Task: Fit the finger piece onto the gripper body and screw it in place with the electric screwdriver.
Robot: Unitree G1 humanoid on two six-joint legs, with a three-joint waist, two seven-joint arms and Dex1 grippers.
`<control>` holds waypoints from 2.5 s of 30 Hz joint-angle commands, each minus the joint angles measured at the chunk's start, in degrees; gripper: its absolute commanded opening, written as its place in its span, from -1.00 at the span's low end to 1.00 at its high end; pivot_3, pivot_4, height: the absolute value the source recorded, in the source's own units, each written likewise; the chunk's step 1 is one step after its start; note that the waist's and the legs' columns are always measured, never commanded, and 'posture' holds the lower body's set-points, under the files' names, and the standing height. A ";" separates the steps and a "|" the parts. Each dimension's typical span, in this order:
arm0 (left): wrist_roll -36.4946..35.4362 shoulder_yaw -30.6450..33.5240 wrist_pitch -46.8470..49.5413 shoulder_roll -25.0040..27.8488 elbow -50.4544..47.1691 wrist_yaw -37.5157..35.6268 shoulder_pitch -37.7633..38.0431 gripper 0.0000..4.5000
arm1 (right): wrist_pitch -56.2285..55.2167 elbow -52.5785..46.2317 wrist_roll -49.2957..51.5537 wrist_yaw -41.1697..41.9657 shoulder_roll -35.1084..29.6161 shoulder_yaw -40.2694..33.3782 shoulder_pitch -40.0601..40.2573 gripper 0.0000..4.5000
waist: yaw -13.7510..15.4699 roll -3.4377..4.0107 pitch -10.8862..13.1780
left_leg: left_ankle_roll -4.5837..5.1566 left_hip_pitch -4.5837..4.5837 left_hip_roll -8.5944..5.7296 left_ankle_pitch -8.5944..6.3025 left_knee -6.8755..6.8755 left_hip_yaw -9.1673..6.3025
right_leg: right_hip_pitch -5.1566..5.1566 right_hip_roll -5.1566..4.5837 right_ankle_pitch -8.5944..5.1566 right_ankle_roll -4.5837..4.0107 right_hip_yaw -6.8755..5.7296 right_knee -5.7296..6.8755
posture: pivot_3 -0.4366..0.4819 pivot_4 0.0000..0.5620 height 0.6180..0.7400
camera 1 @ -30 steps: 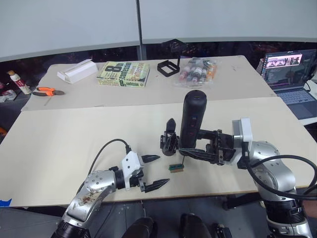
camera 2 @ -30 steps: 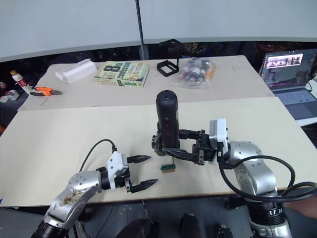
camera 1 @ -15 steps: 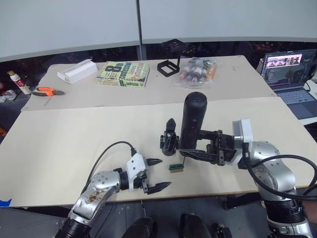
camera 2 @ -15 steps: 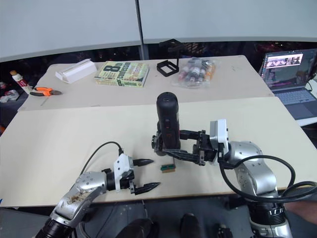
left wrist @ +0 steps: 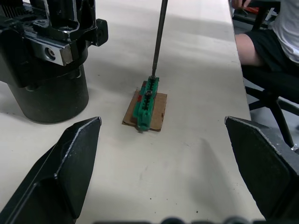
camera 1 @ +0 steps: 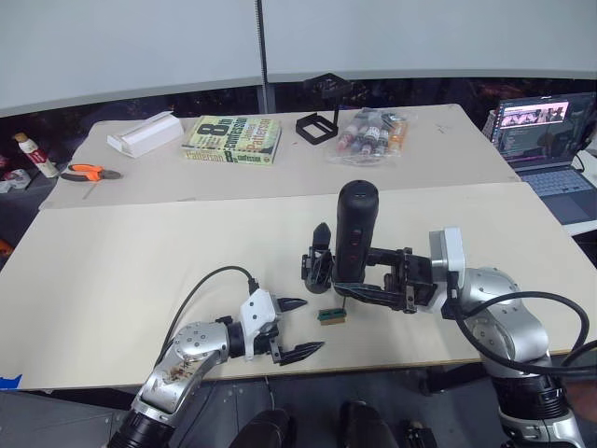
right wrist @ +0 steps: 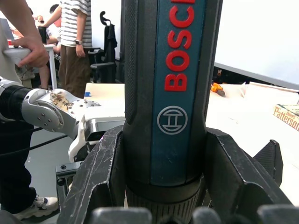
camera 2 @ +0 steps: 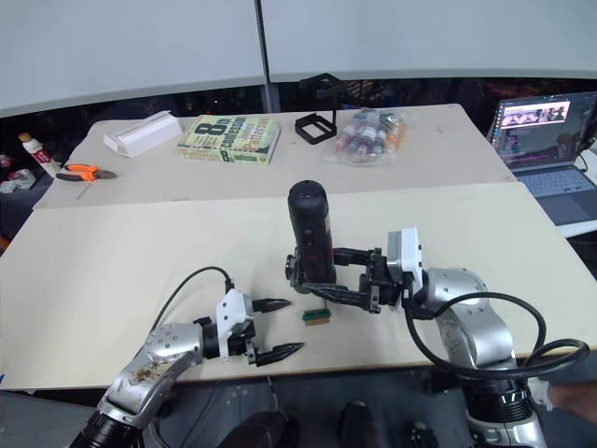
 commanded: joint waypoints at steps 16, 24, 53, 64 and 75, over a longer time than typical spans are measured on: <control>-0.23 0.08 -0.79 -0.22 -0.84 -0.07 0.33 1.00 | -1.67 -1.80 2.09 -0.18 -0.87 -2.25 -0.07 -0.14 | 0.01 0.00 0.00 | 0.00 0.00 0.00 0.00 0.00 0.00 | 0.00 0.00 0.00 0.00 0.00 0.00 | -0.05 -0.47 1.00; -0.21 0.07 -0.86 -0.25 -0.73 -0.08 0.39 1.00 | -1.63 -2.05 2.68 0.19 -1.23 -2.50 0.67 -0.14 | -0.01 0.00 0.00 | 0.00 0.00 0.00 0.00 0.00 0.00 | 0.01 0.00 0.00 0.00 0.01 0.00 | -0.05 -0.47 1.00; -0.67 0.99 -2.40 -0.50 -0.23 -0.42 -0.71 1.00 | -3.21 0.45 0.60 0.23 -0.75 0.06 0.98 -0.14 | 0.02 -0.01 -0.01 | 0.00 0.03 0.00 0.00 0.00 0.00 | 0.03 0.00 0.00 0.00 0.00 0.00 | -0.05 -0.47 1.00; -0.64 1.01 -2.27 -0.76 -0.02 -0.70 -1.28 1.00 | -1.24 0.57 0.72 -2.27 -0.92 0.09 1.09 -0.14 | 0.02 -0.02 -0.02 | 0.00 0.06 0.00 0.00 0.00 0.00 | 0.05 0.00 0.00 0.00 0.01 0.00 | -0.05 -0.47 1.00; -1.17 2.75 -3.91 0.39 1.06 -2.88 -1.91 1.00 | -0.84 -1.60 4.47 -2.25 -2.55 -2.89 -0.46 -0.14 | 0.02 -0.02 -0.01 | 0.00 0.04 0.00 0.00 0.00 0.00 | 0.03 0.00 0.00 0.00 0.00 0.00 | -0.05 -0.47 1.00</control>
